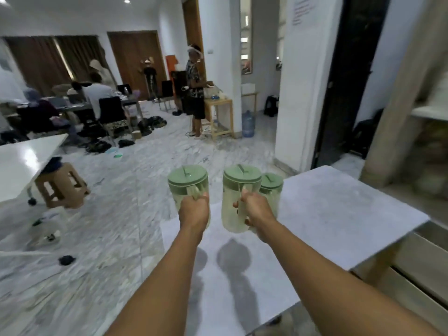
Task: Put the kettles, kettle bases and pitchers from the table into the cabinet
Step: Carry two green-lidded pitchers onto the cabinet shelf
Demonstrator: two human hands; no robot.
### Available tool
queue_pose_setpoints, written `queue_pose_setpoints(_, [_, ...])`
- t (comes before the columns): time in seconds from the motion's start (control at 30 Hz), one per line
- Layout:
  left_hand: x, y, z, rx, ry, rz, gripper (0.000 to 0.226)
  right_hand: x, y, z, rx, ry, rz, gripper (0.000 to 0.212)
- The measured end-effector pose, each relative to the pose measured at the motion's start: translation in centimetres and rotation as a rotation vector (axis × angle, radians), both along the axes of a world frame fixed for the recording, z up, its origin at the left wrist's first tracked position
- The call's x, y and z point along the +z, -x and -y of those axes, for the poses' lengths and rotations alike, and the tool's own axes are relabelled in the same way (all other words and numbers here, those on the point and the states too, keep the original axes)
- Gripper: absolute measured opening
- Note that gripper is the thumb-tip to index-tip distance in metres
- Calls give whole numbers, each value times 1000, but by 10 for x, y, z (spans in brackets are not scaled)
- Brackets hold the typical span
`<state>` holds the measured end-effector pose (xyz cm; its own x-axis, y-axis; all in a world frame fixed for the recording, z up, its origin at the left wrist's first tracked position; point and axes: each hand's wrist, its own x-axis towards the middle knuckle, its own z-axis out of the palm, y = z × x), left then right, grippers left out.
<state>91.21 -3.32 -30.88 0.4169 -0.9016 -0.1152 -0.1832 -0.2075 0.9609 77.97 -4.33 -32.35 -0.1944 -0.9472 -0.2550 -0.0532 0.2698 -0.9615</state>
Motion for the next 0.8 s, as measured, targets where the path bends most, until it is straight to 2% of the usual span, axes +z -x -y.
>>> queue_pose_setpoints(0.1, [33,36,-36,-138,55,-44,28,37,39,-56,-114,39,-18,37])
queue_pose_setpoints(0.23, [72,117,-71,-357,120,-86,42,78,116,-124,-319,112,-62,41])
queue_pose_setpoints(0.47, [130,305,-159,-791,241,-180,16,124,292,-239,-736,255,-143,43])
queue_pose_setpoints(0.6, [153,430,-216,-989,304,-215,28,149,408,-309,-923,287,-183,41])
queue_pose_setpoints(0.8, [181,596,-279,-1106,260,-259,40,185,562,-397,-1125,273,-308,45])
